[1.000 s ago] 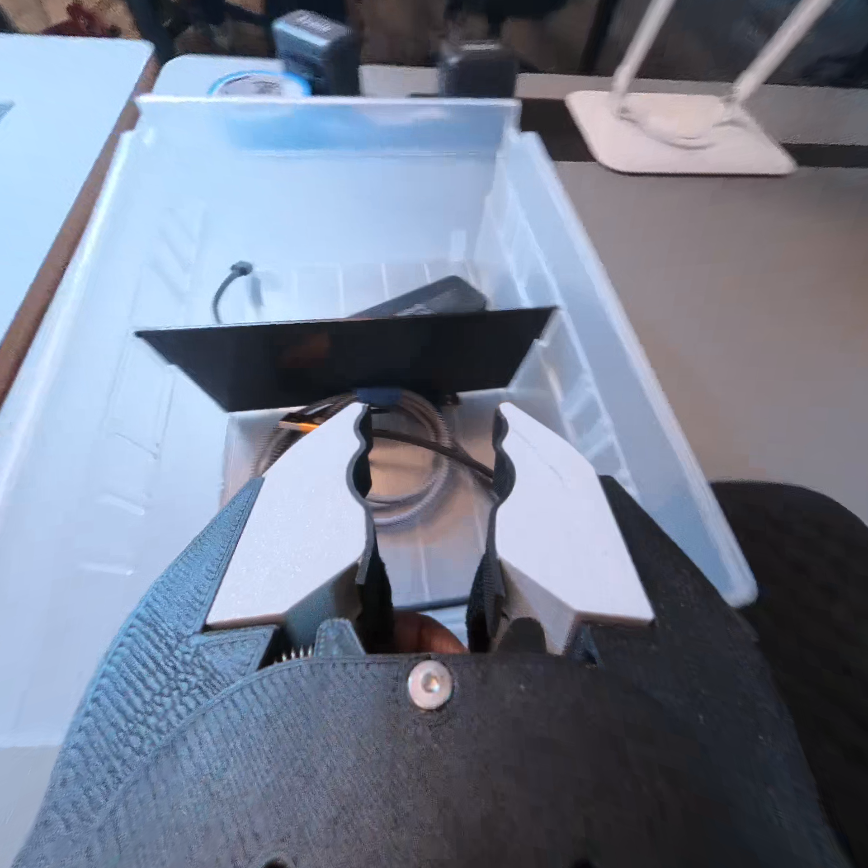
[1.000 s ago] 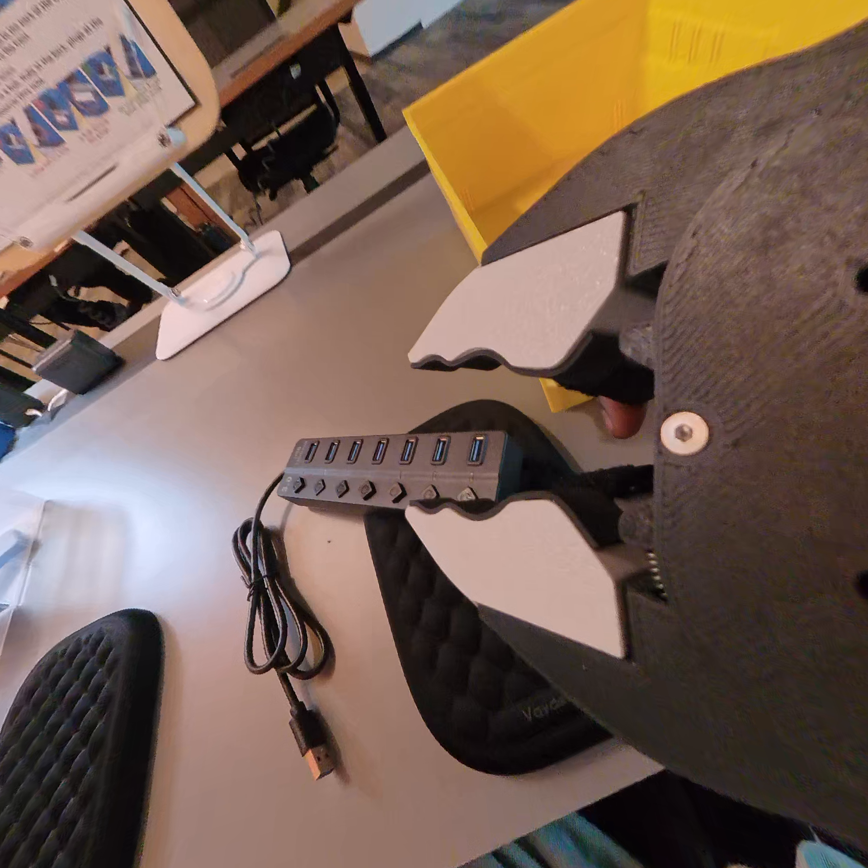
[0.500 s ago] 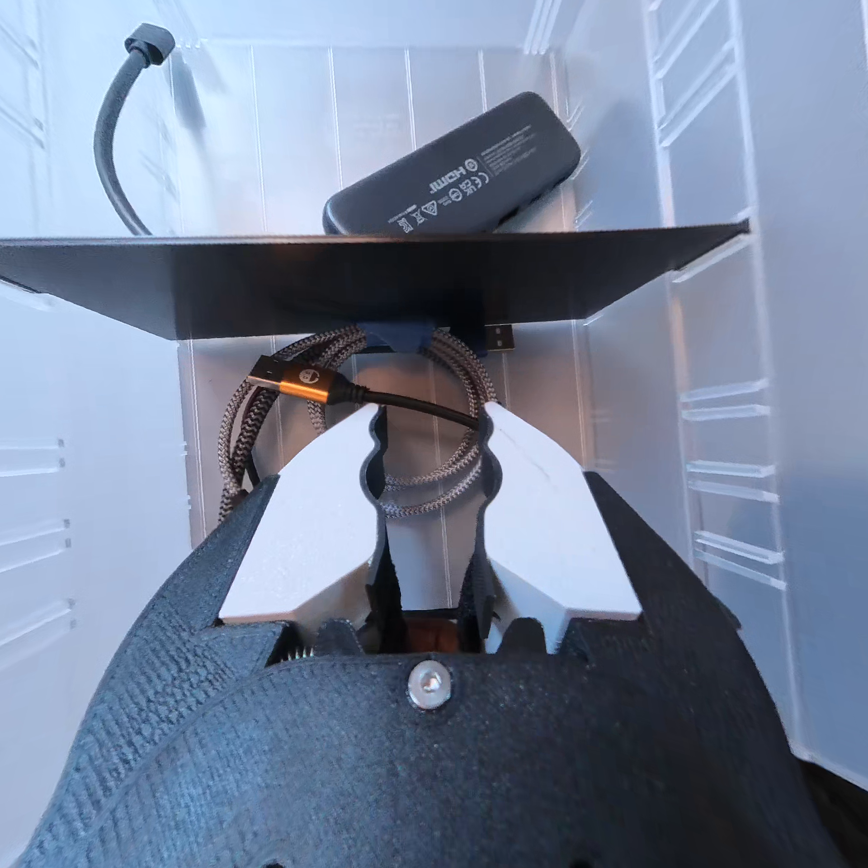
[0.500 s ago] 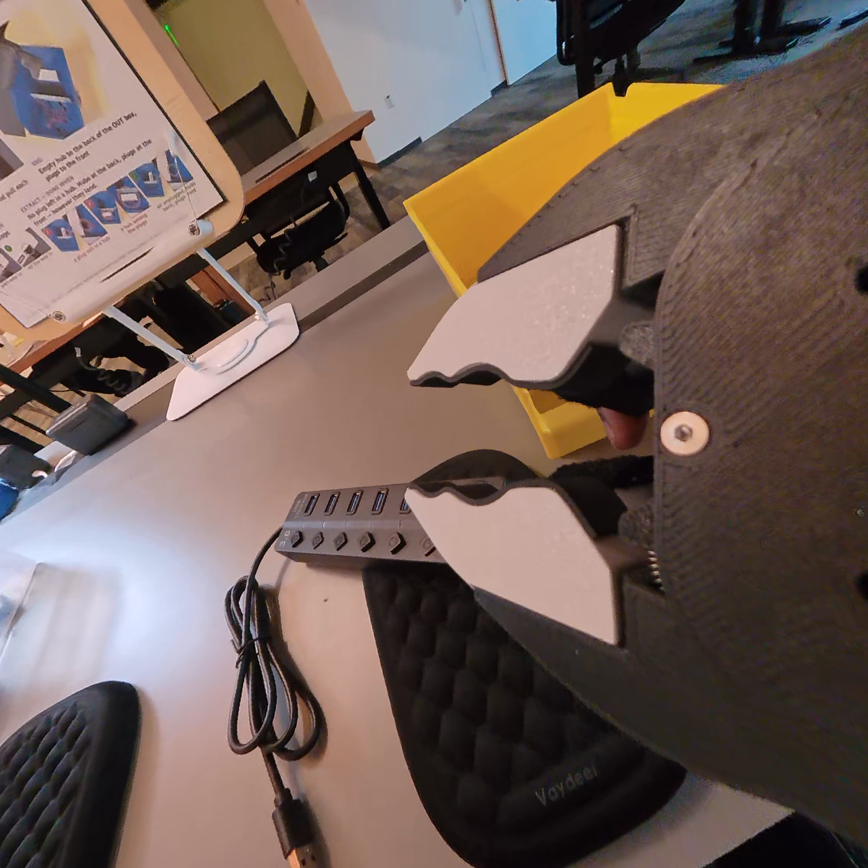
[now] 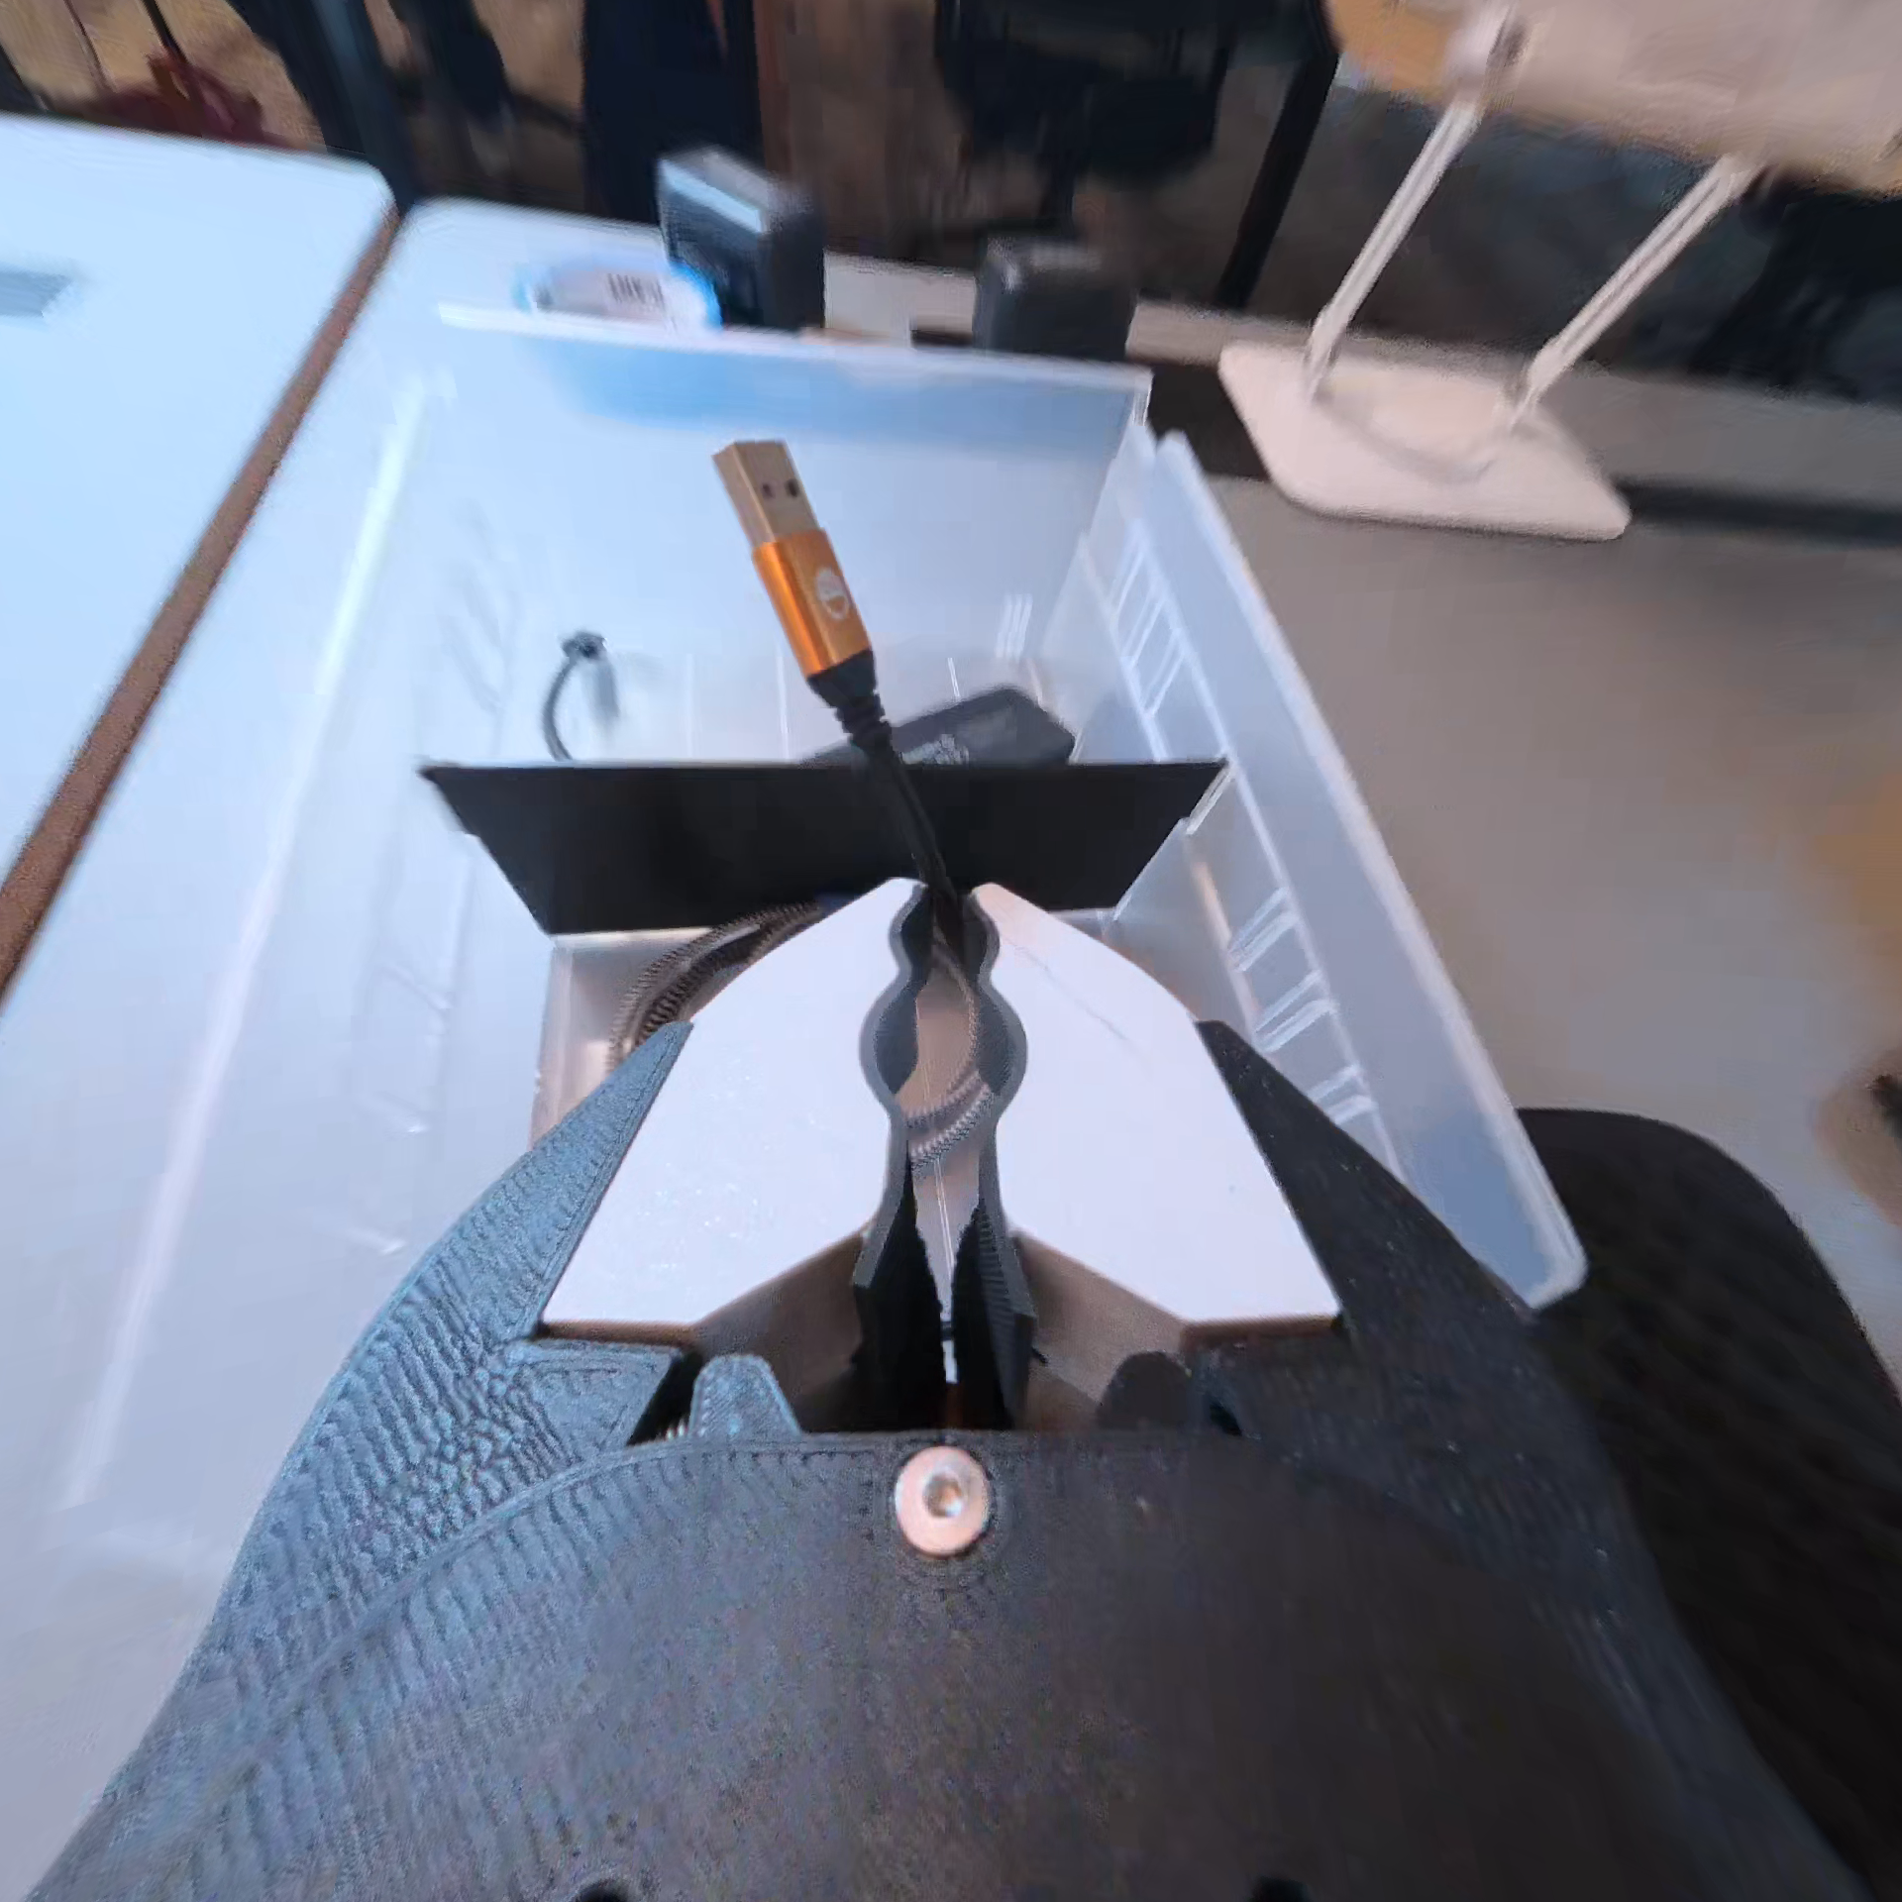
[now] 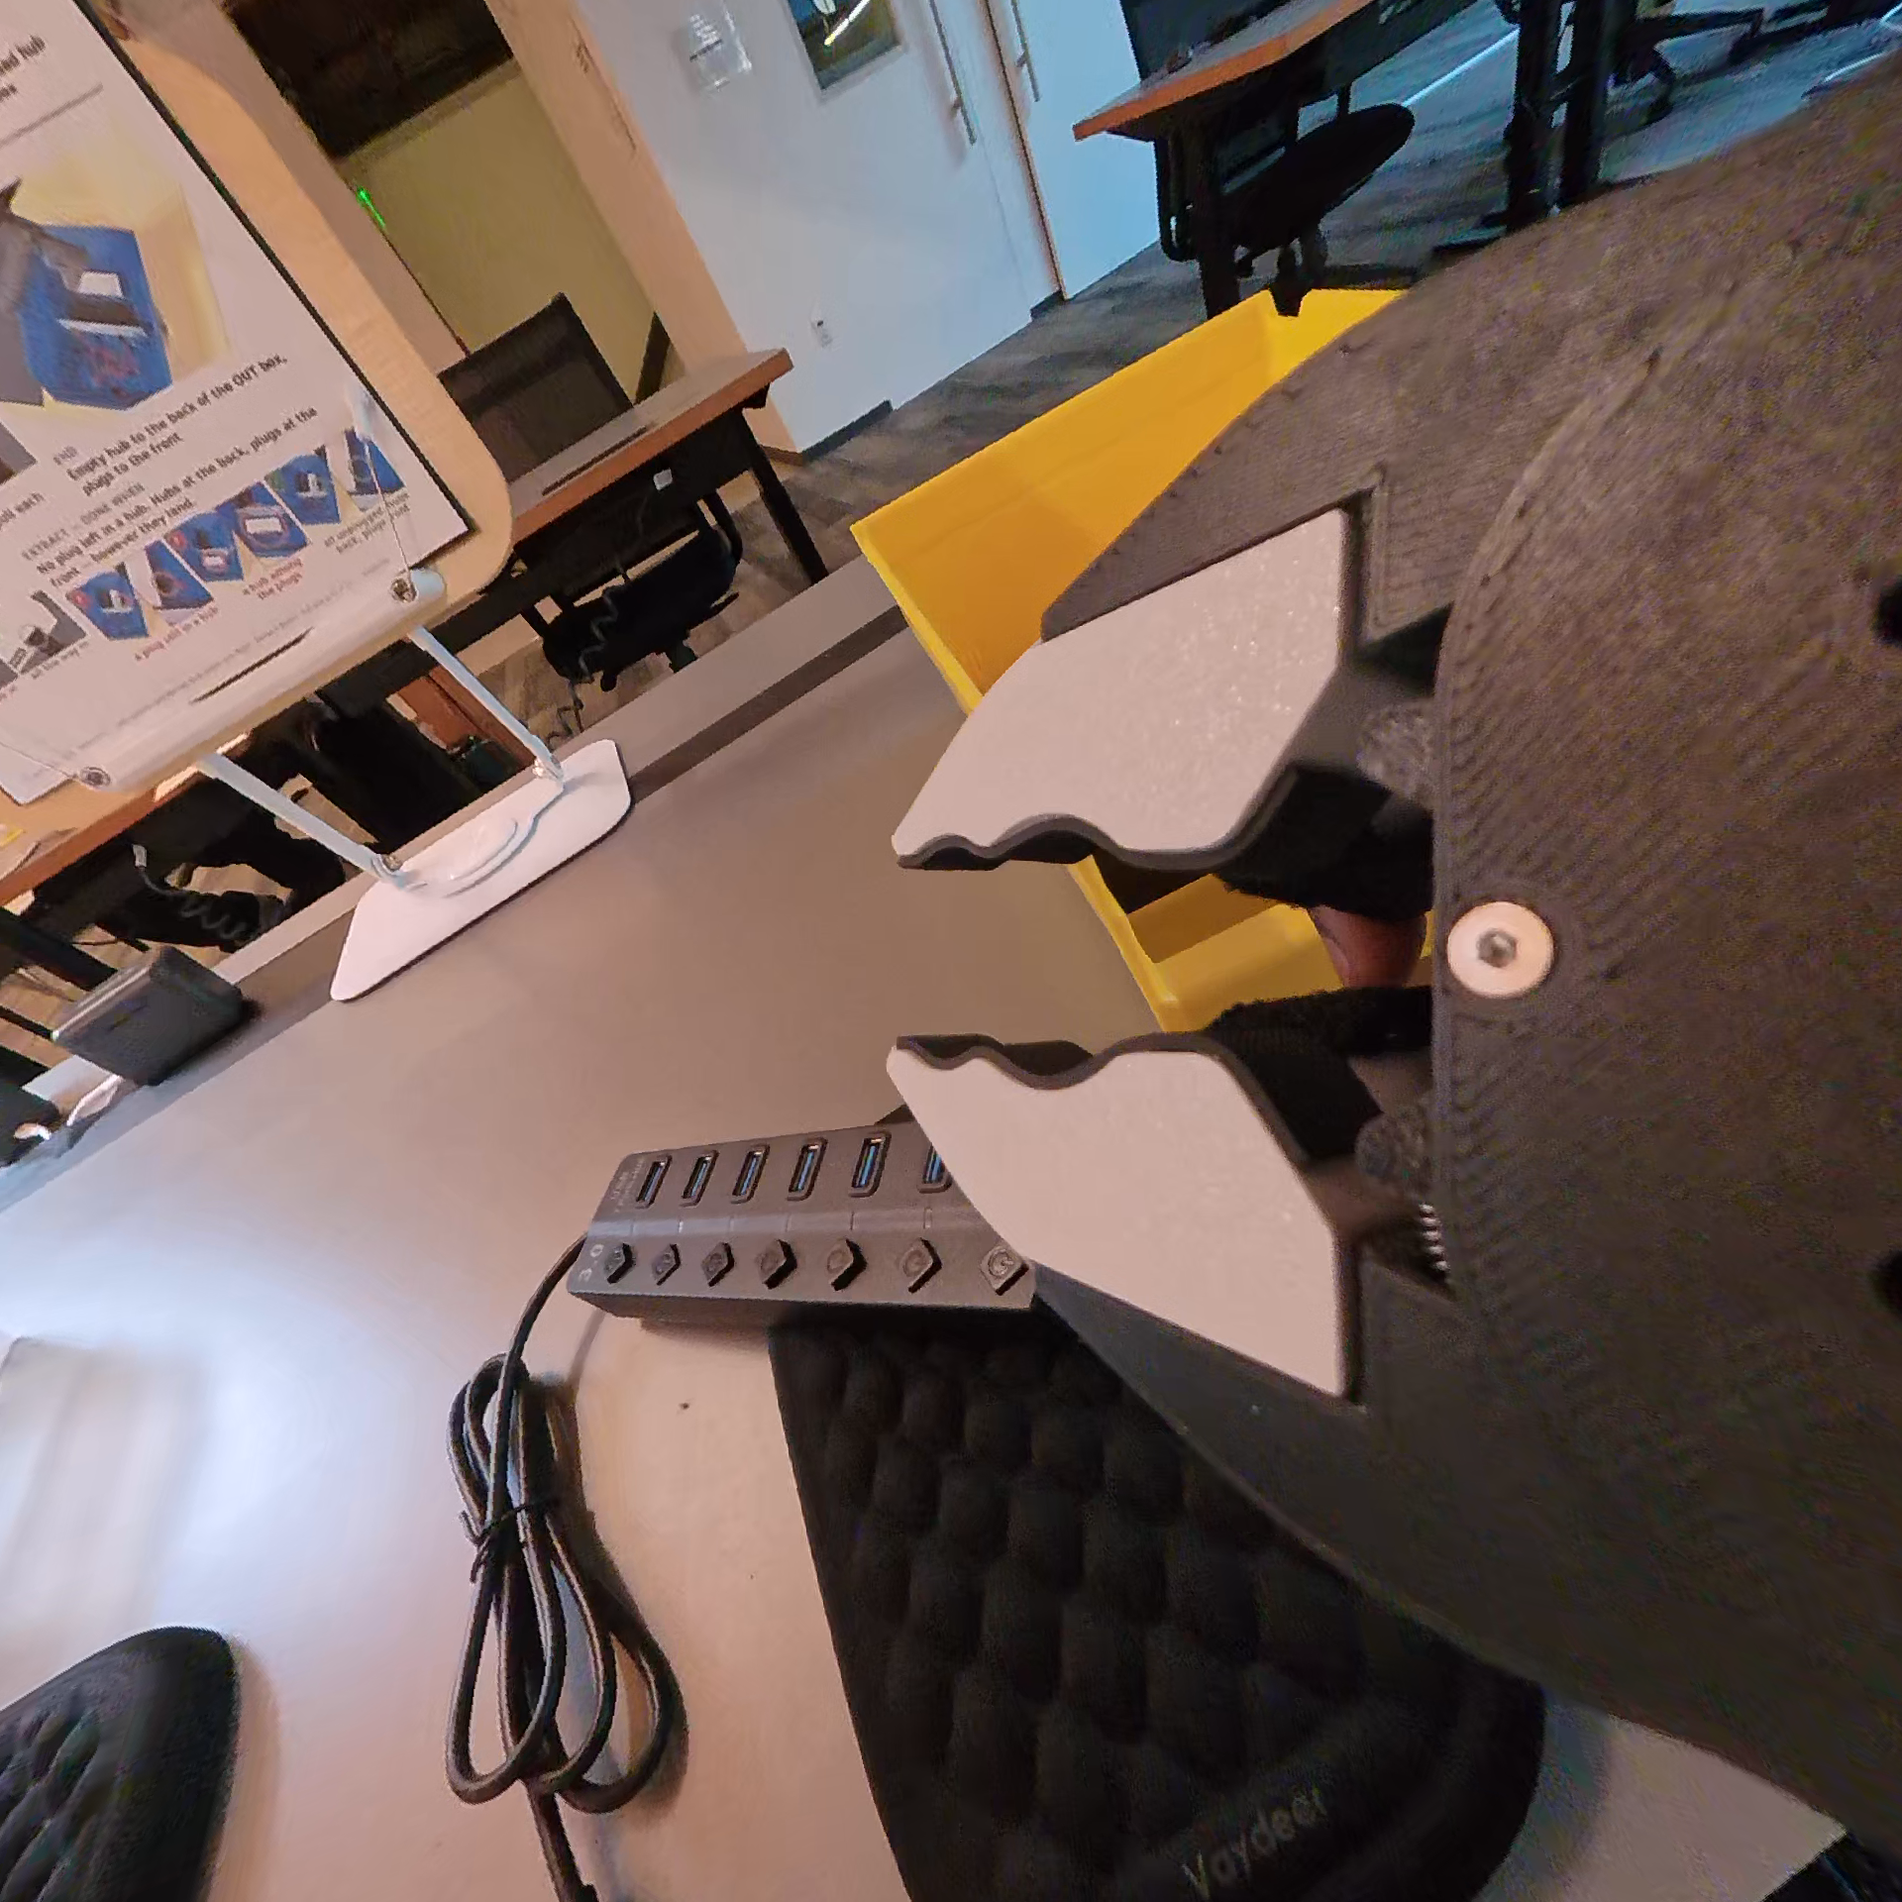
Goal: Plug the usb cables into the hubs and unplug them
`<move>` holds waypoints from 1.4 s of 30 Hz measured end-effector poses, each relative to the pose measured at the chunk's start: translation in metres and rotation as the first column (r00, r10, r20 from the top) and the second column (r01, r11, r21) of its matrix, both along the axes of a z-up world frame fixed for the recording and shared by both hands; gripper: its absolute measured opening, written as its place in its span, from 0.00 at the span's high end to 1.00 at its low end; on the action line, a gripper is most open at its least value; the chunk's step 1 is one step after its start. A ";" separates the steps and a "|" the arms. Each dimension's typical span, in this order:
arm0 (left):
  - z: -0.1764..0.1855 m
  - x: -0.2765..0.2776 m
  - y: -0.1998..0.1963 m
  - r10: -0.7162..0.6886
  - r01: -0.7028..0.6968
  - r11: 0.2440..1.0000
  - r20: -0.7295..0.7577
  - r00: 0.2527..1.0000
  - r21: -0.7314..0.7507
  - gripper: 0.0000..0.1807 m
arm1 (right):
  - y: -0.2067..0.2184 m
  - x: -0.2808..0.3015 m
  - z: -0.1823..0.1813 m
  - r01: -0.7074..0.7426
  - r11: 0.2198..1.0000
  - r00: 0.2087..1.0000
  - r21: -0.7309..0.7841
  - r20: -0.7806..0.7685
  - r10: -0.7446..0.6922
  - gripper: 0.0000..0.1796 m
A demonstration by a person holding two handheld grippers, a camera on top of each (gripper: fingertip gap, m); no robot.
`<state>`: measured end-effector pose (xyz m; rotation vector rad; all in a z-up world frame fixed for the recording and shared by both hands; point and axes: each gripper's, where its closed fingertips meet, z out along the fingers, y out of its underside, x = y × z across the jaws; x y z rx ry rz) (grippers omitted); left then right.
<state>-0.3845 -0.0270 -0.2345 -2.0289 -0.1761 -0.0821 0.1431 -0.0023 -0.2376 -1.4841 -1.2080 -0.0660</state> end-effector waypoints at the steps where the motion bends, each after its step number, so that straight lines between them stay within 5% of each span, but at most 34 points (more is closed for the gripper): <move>1: 0.009 -0.005 -0.007 0.016 -0.016 1.000 -0.008 1.000 0.026 0.97 | 0.000 0.000 0.000 -0.002 1.000 1.000 0.000 -0.001 0.002 0.83; 10: -0.014 -0.046 -0.034 0.156 -0.176 0.975 -0.146 0.977 -0.132 0.96 | -0.001 -0.004 -0.003 -0.004 1.000 0.999 -0.009 0.034 0.004 0.83; 16: -0.048 -0.012 -0.018 -0.112 0.089 0.956 -0.067 0.991 -0.280 0.93 | 0.000 0.000 -0.003 0.008 1.000 0.999 -0.010 0.038 -0.008 0.83; 21: -0.059 -0.046 -0.040 -0.079 -0.031 0.877 -0.208 0.975 -0.479 0.84 | 0.001 0.003 -0.001 0.014 1.000 0.999 -0.005 0.033 -0.014 0.84; 31: -0.096 -0.051 -0.055 -0.194 -0.033 0.629 -0.198 0.961 -0.777 0.84 | 0.002 -0.001 -0.007 0.016 1.000 0.998 -0.008 0.067 -0.016 0.84; 37: -0.068 -0.030 -0.026 -0.200 0.067 0.817 -0.172 0.965 -0.573 0.84 | 0.003 0.006 -0.007 0.032 0.999 0.998 -0.012 0.052 -0.031 0.84; 42: -0.073 -0.051 -0.050 -0.144 -0.029 0.755 -0.208 0.967 -0.655 0.84 | 0.003 0.004 -0.010 0.027 0.999 0.997 -0.017 0.069 -0.025 0.84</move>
